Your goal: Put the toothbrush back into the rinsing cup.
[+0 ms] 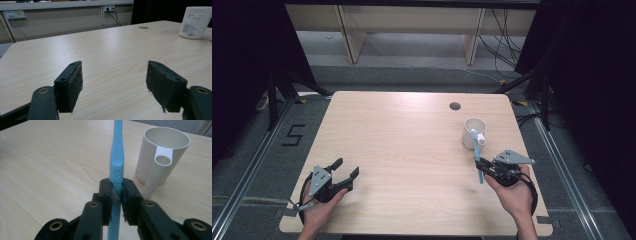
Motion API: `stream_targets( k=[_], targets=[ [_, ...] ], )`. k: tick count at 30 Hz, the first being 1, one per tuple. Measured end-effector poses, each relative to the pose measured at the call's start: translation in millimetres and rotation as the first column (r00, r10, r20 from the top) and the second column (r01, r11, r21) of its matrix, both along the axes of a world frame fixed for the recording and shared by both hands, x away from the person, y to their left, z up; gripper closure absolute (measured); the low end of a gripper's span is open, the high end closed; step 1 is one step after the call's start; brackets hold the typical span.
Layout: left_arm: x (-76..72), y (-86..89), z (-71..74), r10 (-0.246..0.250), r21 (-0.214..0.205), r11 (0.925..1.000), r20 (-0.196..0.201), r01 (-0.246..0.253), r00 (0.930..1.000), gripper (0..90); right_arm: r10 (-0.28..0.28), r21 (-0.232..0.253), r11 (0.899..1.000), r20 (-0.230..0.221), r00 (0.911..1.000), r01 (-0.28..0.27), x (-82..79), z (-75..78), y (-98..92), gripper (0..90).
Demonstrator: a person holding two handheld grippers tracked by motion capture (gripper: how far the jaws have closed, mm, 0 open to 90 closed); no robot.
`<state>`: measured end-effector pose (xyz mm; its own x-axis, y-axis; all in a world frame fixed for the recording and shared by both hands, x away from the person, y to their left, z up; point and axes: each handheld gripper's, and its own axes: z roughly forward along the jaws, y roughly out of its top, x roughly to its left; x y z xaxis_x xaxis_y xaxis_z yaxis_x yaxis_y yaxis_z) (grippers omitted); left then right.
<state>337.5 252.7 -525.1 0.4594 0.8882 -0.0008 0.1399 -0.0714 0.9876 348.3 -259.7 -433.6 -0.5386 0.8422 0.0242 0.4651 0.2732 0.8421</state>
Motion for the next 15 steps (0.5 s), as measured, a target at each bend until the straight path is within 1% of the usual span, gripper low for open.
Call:
stream_targets(
  k=[1, 2, 3, 5, 7, 8, 9, 10, 11, 12, 13, 14, 15],
  targets=[
    [0.1, 0.0, 0.0, 0.0, 0.001, 1.0, -0.001, 0.0, 1.0, 29.0, 0.0, 0.0, 1.0, 0.0, 1.0, 0.0, 0.0, 0.0, 0.0, 79.5],
    [0.2, -0.1, 0.0, 0.0, 0.002, 1.0, -0.001, 0.0, 1.0, 29.0, -0.008, -0.004, 1.0, 0.018, 0.9998, 0.008, -0.2, 0.0, -0.5, 79.5],
    [0.2, 0.0, 0.0, 0.0, 0.001, 1.0, -0.001, 0.0, 1.0, 29.0, -0.013, 0.008, 1.0, 0.018, 0.9998, 0.013, -0.6, -0.1, -0.1, 79.5],
    [0.1, 0.1, 0.0, 0.0, -0.001, 1.0, -0.001, 0.0, 1.0, 29.0, -0.02, 0.012, 1.0, 0.029, 0.9994, 0.02, -1.1, -0.3, -1.0, 79.5],
    [0.2, 0.1, 0.0, 0.0, 0.0, 1.0, -0.001, 0.0, 1.0, 29.0, -0.029, 0.028, 0.999, 0.027, 0.9992, 0.028, -1.5, -1.1, -1.0, 79.5],
    [0.3, 0.0, 0.0, 0.0, 0.0, 1.0, -0.001, 0.0, 1.0, 29.0, -0.043, 0.023, 0.999, 0.054, 0.9976, 0.042, -0.9, -1.0, -2.4, 79.5],
    [0.4, 0.1, 0.0, 0.0, -0.001, 1.0, -0.002, 0.0, 1.0, 29.0, -0.042, 0.038, 0.998, 0.055, 0.9976, 0.04, -0.6, -1.3, -2.1, 79.5],
    [0.4, 0.1, 0.0, 0.0, -0.001, 1.0, -0.002, 0.0, 1.0, 29.0, -0.042, 0.038, 0.998, 0.055, 0.9976, 0.04, -0.6, -1.3, -2.1, 79.5],
    [0.4, 0.2, 0.0, 0.0, -0.001, 1.0, -0.002, 0.0, 1.0, 29.0, -0.045, 0.054, 0.998, 0.054, 0.9975, 0.042, -0.9, -0.9, -1.8, 79.5],
    [0.4, 0.3, 0.1, 0.0, -0.002, 1.0, -0.002, 0.0, 1.0, 29.0, -0.051, 0.05, 0.998, 0.072, 0.9961, 0.047, 0.1, -1.1, -2.3, 79.5],
    [0.4, 0.0, 0.0, 0.006, -0.003, 1.0, -0.002, -0.006, 1.0, 29.0, -0.053, 0.055, 0.997, 0.07, 0.9962, 0.049, -0.2, -0.2, -2.6, 79.5],
    [0.4, 0.1, 0.0, 0.003, -0.003, 1.0, -0.002, -0.003, 1.0, 29.0, -0.081, 0.098, 0.992, 0.044, 0.9957, 0.076, -2.1, 0.3, -0.4, 79.5],
    [0.4, 0.1, 0.0, 0.003, -0.003, 1.0, -0.002, -0.003, 1.0, 29.0, -0.081, 0.098, 0.992, 0.044, 0.9957, 0.076, -2.1, 0.3, -0.4, 79.5]
  ],
)
